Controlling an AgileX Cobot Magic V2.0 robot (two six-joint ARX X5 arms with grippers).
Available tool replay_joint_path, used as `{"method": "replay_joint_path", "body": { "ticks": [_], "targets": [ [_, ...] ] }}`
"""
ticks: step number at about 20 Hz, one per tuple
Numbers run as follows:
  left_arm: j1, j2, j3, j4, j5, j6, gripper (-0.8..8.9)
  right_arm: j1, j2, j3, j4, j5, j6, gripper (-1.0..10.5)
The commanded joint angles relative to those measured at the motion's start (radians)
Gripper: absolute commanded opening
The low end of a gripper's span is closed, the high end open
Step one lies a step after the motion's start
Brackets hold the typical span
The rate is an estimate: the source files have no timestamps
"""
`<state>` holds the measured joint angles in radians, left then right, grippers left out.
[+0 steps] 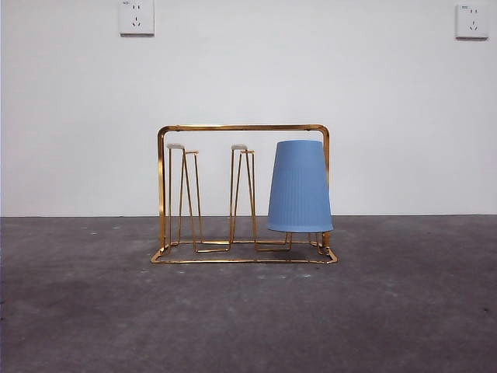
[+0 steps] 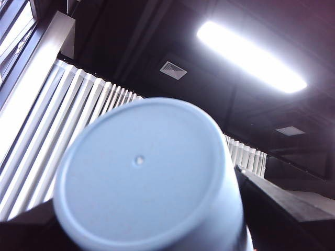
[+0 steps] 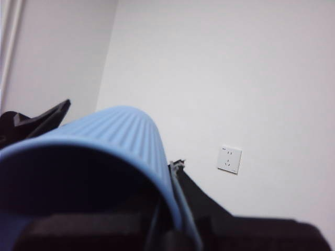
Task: Pick up cup 1,put cup 1 in the cup rack,pick up cup 2,put cup 2 in the cup rack
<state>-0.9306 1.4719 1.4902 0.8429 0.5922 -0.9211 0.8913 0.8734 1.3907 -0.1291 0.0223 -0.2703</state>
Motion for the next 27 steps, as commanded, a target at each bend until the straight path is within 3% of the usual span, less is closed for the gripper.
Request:
{"method": "replay_joint_path", "body": {
  "ticks": [1, 2, 7, 9, 15, 18, 20, 22, 25, 27],
  "targets": [
    [-0.004, 0.002, -0.004, 0.013, 0.014, 0.024, 0.43, -0.002, 0.006, -0.007, 0.004, 0.051, -0.003, -0.1],
    [-0.004, 0.002, -0.004, 0.012, 0.014, 0.024, -0.13, -0.002, 0.006, -0.006, 0.002, 0.066, -0.003, -0.1],
    [-0.004, 0.002, -0.004, 0.012, 0.014, 0.024, -0.08, -0.002, 0.005, -0.007, -0.037, 0.084, -0.003, 0.2],
    [0.007, -0.003, -0.004, 0.012, 0.018, 0.024, -0.08, -0.002, -0.005, -0.006, -0.055, 0.084, -0.003, 1.3],
    [0.076, -0.032, -0.004, 0.007, 0.019, 0.023, -0.08, -0.002, -0.098, -0.006, -0.174, 0.117, 0.003, 1.4],
    [0.134, -0.063, -0.004, -0.118, 0.046, 0.05, -0.08, -0.002, -0.167, -0.006, -0.301, 0.153, 0.006, 1.4],
    [0.166, -0.098, -0.004, -0.283, 0.045, 0.158, -0.08, -0.002, -0.206, -0.006, -0.394, 0.188, 0.006, 1.4],
    [0.183, -0.152, -0.004, -0.51, -0.027, 0.315, -0.08, -0.002, -0.243, -0.006, -0.493, 0.235, 0.006, 1.4],
    [0.184, -0.257, -0.004, -0.903, -0.317, 0.609, -0.08, -0.002, -0.27, -0.006, -0.604, 0.248, 0.012, 1.4],
    [0.177, -0.296, -0.004, -1.039, -0.45, 0.685, -0.08, -0.002, -0.27, -0.006, -0.628, 0.266, 0.022, 1.4]
  ]
}}
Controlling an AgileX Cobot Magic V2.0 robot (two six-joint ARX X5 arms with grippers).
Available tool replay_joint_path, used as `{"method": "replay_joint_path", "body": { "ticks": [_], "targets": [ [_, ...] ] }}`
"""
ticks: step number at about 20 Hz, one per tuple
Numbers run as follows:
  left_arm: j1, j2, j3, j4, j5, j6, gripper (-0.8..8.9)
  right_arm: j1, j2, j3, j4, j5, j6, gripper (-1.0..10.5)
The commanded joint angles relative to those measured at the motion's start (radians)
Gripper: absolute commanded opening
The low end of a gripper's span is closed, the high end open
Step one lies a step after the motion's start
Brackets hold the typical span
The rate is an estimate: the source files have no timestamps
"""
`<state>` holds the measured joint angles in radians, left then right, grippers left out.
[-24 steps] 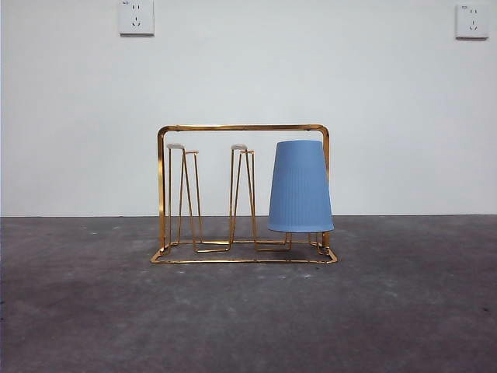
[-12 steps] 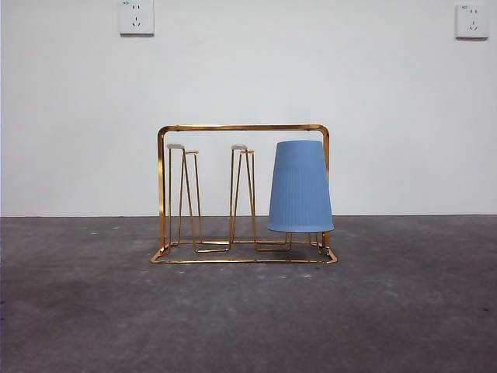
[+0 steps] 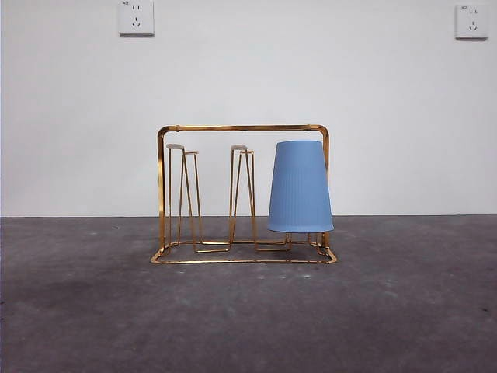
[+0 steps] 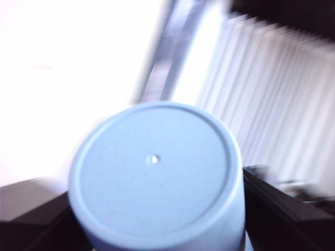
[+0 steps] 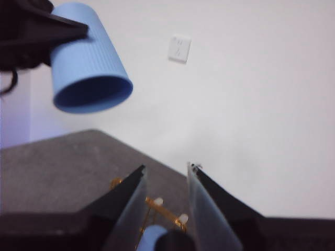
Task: Pick up cup 1,put cup 1 in the cup rack,pick up cup 2,put cup 2 in the cup rack
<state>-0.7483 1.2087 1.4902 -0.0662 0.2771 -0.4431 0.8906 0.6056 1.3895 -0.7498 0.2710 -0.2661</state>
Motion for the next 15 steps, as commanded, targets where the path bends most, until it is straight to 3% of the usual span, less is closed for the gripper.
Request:
{"method": "replay_joint_path", "body": {
  "ticks": [1, 4, 7, 15],
  "targets": [
    [-0.011, -0.045, -0.004, -0.177, -0.172, 0.233, -0.08, -0.001, -0.002, -0.005, -0.015, 0.028, 0.021, 1.4],
    [-0.034, -0.079, -0.005, -0.354, -0.355, 0.314, -0.08, -0.001, -0.002, -0.005, -0.037, 0.045, 0.031, 1.4],
    [-0.053, -0.108, -0.045, -0.433, -0.52, 0.318, -0.08, -0.001, -0.002, -0.005, -0.051, 0.045, 0.056, 1.4],
    [-0.037, -0.167, -0.34, -0.185, -0.6, 0.333, -0.08, -0.001, -0.002, -0.005, -0.12, 0.055, 0.083, 1.3]
  ]
}}
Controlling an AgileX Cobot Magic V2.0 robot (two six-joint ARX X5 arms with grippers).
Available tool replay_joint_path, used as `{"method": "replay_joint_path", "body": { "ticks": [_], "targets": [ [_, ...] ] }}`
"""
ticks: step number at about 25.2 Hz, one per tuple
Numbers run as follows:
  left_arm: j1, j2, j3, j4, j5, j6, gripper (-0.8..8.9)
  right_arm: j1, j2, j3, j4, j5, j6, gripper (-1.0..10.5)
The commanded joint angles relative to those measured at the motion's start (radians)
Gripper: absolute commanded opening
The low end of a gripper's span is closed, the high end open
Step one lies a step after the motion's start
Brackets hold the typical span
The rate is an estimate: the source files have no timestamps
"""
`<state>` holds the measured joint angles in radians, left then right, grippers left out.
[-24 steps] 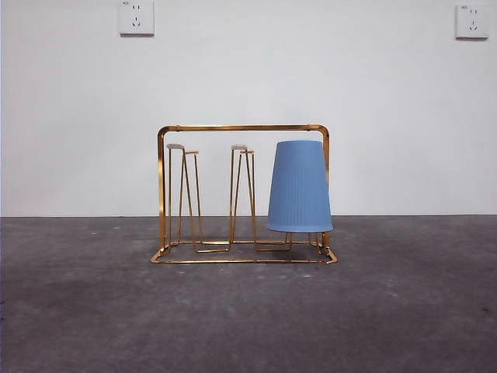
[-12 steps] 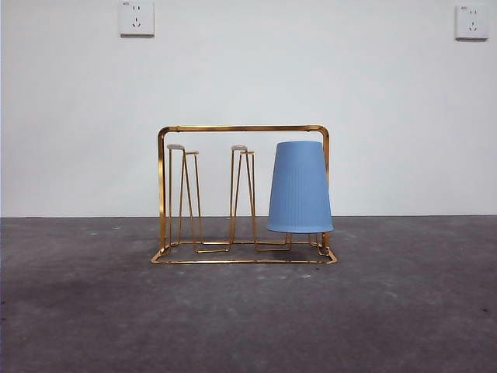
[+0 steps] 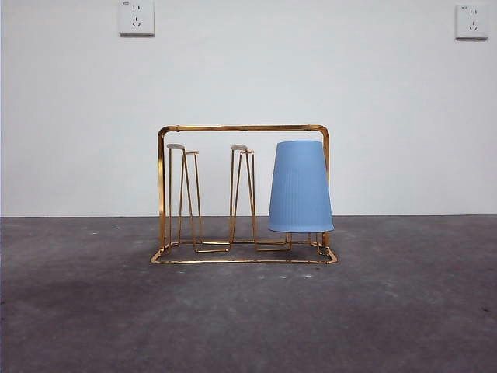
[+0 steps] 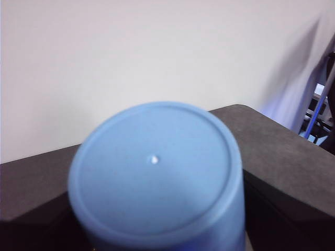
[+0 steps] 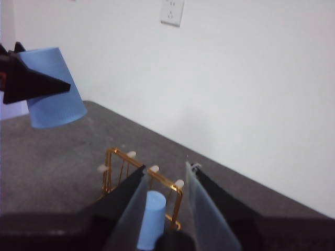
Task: Pick up cup 1,put cup 1 in the cup rack,pick up cup 2,put cup 2 in the cup rack
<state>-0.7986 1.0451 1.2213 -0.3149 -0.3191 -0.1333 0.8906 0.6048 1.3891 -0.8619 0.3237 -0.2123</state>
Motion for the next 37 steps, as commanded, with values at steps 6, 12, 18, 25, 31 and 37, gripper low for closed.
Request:
{"method": "replay_joint_path", "body": {
  "ticks": [6, 12, 18, 25, 31, 37],
  "targets": [
    [0.101, 0.02, -0.221, 0.199, 0.012, 0.031, -0.08, -0.001, -0.001, -0.005, -0.072, 0.002, 0.066, 1.3],
    [0.174, 0.092, -0.268, 0.305, 0.072, 0.048, -0.08, 0.0, -0.001, -0.006, -0.109, 0.002, 0.091, 1.3],
    [0.223, 0.198, -0.268, 0.359, 0.091, 0.053, -0.08, -0.001, -0.001, -0.007, -0.135, 0.002, 0.114, 1.3],
    [0.264, 0.311, -0.268, 0.43, 0.143, 0.056, -0.08, -0.001, -0.001, -0.007, -0.159, 0.003, 0.135, 1.3],
    [0.272, 0.385, -0.268, 0.47, 0.145, 0.056, -0.08, -0.001, -0.001, -0.008, -0.164, 0.003, 0.142, 1.3],
    [0.278, 0.444, -0.268, 0.489, 0.144, 0.057, -0.08, 0.0, -0.001, -0.008, -0.182, 0.003, 0.158, 1.3]
  ]
}}
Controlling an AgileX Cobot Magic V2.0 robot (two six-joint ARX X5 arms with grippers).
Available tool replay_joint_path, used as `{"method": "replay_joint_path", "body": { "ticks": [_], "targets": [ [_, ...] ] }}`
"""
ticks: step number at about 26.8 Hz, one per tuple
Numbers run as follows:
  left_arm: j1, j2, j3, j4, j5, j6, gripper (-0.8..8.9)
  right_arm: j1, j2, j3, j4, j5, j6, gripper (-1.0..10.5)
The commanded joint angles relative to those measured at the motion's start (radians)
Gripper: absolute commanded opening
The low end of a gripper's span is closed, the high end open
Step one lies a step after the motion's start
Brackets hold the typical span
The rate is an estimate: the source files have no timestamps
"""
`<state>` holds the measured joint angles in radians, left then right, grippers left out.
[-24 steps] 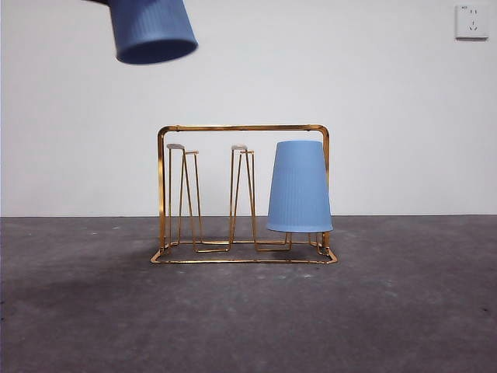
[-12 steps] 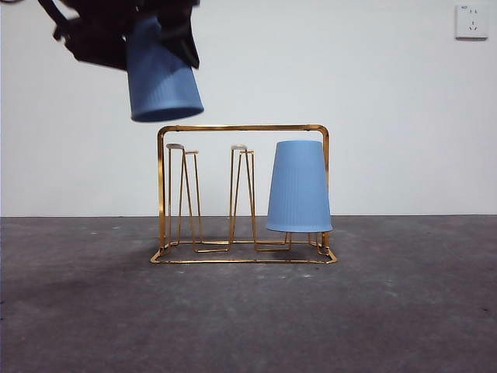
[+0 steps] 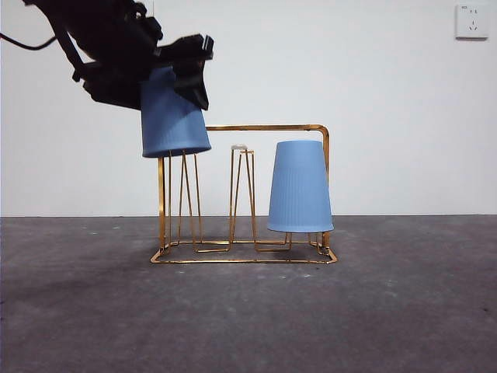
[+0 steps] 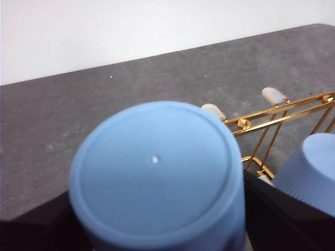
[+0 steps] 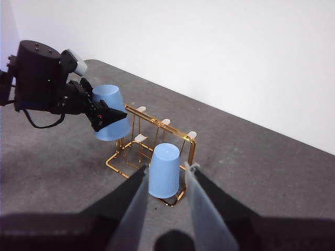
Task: Pick up cup 1,put cup 1 in the cup rack,pick up cup 2,put cup 2 in the cup rack
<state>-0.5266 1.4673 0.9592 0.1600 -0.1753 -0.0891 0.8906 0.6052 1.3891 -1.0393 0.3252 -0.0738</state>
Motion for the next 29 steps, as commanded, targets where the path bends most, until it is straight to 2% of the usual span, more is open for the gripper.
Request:
{"method": "replay_joint_path", "body": {
  "ticks": [1, 19, 26, 27, 29],
  "targets": [
    [0.009, 0.03, -0.006, 0.014, 0.0, 0.013, -0.08, -0.001, -0.001, -0.008, -0.01, 0.002, 0.019, 1.3],
    [0.026, 0.204, -0.006, 0.014, 0.019, 0.005, -0.08, -0.001, -0.001, -0.013, -0.016, 0.009, 0.022, 1.2],
    [0.026, 0.221, -0.006, -0.05, 0.019, 0.003, 0.11, -0.001, -0.001, -0.014, -0.016, 0.009, 0.021, 1.2],
    [0.026, 0.221, -0.006, -0.071, 0.02, 0.003, 0.7, -0.001, -0.001, -0.014, -0.017, 0.009, 0.021, 1.2],
    [0.026, 0.221, -0.005, -0.112, 0.019, 0.003, 3.37, -0.001, -0.001, -0.014, -0.017, 0.008, 0.021, 1.2]
  ]
}}
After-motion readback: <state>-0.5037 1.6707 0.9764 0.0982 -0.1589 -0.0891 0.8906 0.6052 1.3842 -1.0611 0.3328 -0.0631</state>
